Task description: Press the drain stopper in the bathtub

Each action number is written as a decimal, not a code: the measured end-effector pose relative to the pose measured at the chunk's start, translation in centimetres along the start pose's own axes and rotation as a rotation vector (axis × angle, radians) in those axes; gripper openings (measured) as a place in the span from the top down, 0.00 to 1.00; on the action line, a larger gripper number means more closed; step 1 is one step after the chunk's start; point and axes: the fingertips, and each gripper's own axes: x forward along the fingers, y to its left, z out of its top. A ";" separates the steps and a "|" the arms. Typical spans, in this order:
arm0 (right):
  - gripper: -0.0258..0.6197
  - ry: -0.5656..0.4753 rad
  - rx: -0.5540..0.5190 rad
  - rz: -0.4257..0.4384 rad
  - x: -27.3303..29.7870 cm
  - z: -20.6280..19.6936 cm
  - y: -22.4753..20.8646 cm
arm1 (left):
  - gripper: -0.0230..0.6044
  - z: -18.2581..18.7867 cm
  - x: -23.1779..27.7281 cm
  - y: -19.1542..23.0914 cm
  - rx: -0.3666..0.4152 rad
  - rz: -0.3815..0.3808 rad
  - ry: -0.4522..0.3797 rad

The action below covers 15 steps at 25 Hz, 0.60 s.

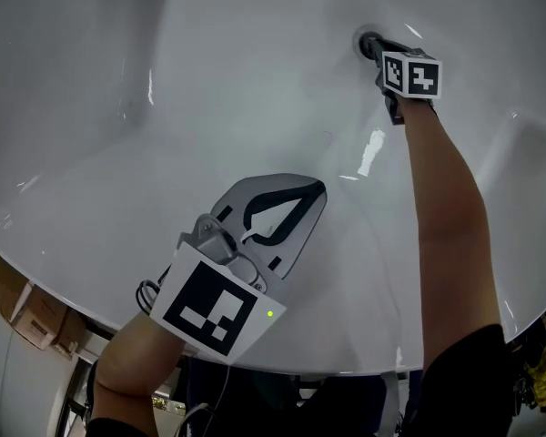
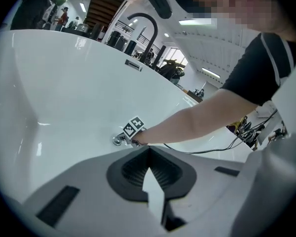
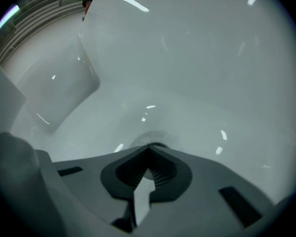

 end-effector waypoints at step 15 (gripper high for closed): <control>0.94 0.122 -0.005 0.014 5.4 -2.2 -0.8 | 0.96 -0.7 1.7 2.5 -0.134 -0.031 -0.004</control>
